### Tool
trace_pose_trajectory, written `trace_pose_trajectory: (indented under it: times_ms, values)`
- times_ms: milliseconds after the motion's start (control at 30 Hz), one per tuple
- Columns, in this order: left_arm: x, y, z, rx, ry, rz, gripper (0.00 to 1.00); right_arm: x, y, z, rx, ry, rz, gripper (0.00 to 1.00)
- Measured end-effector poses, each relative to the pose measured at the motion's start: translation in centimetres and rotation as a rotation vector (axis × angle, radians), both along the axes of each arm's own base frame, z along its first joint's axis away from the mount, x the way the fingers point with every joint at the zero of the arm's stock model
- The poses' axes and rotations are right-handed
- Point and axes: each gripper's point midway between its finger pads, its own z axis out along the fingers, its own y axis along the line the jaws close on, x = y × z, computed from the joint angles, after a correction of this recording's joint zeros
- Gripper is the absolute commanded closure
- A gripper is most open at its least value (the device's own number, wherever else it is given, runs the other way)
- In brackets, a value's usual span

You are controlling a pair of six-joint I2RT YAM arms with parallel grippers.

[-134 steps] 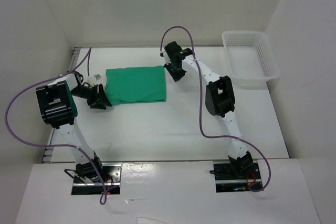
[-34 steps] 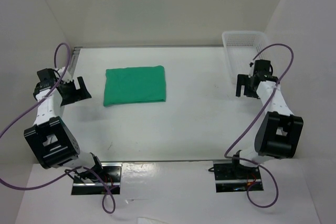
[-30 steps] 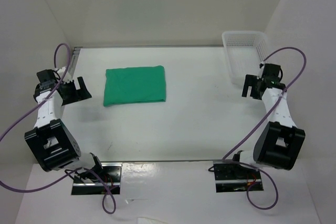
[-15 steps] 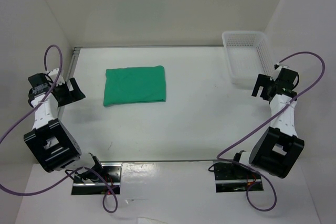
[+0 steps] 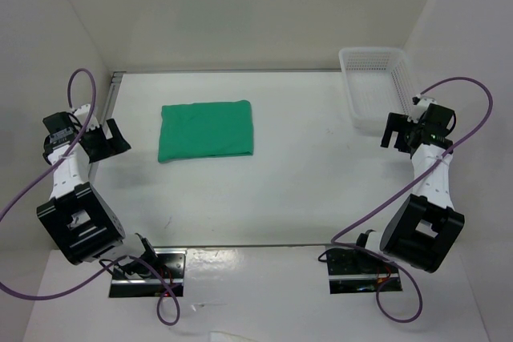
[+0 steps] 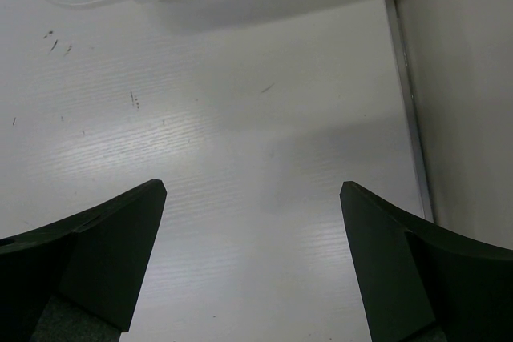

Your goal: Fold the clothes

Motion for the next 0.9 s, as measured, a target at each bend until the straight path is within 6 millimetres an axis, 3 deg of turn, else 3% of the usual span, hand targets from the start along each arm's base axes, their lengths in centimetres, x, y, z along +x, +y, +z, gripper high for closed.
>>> trace_pose_trajectory:
  times_ms: [533, 900]
  values:
    - [0.0, 0.0, 0.0, 0.001, 0.001, 0.001, 0.01, 0.1, 0.3, 0.0, -0.001, -0.004, 0.033, 0.02]
    - [-0.4, 1.7, -0.2, 0.06, 0.02, 0.067, 0.01, 0.1, 0.3, 0.0, -0.001, -0.003, 0.033, 0.02]
